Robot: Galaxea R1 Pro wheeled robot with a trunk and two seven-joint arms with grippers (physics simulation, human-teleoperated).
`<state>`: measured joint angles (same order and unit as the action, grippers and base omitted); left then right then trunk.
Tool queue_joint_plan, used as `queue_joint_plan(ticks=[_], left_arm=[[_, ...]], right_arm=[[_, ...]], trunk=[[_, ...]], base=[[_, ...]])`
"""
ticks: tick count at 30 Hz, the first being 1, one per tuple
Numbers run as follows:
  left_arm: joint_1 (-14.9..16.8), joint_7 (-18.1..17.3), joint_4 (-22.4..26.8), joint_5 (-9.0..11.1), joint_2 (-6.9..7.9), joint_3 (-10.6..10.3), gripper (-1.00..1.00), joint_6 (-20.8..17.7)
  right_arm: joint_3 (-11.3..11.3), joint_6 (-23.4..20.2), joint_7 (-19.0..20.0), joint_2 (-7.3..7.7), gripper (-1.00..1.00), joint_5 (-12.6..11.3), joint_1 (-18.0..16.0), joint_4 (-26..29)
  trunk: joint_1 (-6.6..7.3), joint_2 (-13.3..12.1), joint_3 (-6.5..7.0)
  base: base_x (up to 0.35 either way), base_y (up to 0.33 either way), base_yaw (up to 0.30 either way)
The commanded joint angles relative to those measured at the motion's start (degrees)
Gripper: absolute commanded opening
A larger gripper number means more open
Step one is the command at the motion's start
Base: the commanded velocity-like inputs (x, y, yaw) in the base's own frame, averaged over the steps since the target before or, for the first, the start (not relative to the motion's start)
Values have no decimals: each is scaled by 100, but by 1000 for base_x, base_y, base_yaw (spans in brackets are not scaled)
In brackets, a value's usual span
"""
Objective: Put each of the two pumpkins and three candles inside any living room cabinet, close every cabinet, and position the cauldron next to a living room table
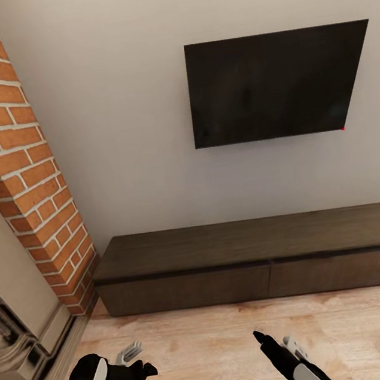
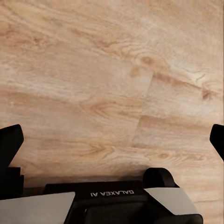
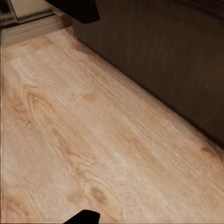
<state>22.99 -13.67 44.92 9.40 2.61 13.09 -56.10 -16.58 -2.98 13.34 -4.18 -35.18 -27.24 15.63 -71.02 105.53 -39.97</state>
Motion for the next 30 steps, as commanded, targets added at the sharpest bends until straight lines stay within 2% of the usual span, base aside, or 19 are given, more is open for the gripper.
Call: queue_joint_plan(ticks=[1,3,10,13,17,20,25,30], left_arm=[[0,0,-33,5,21,0,100,33],[-33,8,-97,19,-13,11,100,98],[-132,16,65,51,-235,18,100,-53],[-135,11,161,53,-241,18,100,-150],[-131,-38,290,58,-236,45,100,-223],[-129,-135,315,67,-198,125,100,-236],[-127,-295,316,72,-35,286,100,-324],[-122,-455,298,51,128,360,100,-325]], right_arm=[[33,-33,-33,-1,100,33,33,33],[98,-45,-98,-21,100,98,31,30],[-132,180,129,34,100,-127,-142,-49],[-229,195,152,38,100,-184,-146,-51],[-247,194,180,45,100,-190,-148,-46],[-256,179,249,55,100,-202,-151,-37],[-389,51,409,186,100,-351,-181,17],[-535,-110,570,168,100,-512,-172,30]], trunk=[[0,0,0],[0,0,0],[0,0,0],[66,-120,54],[66,-120,54],[66,-120,54],[66,-120,54],[66,-120,54]], base=[[0,0,0],[0,0,0],[0,0,0],[0,0,0],[0,0,0],[0,0,0],[0,0,0],[5,0,0]])
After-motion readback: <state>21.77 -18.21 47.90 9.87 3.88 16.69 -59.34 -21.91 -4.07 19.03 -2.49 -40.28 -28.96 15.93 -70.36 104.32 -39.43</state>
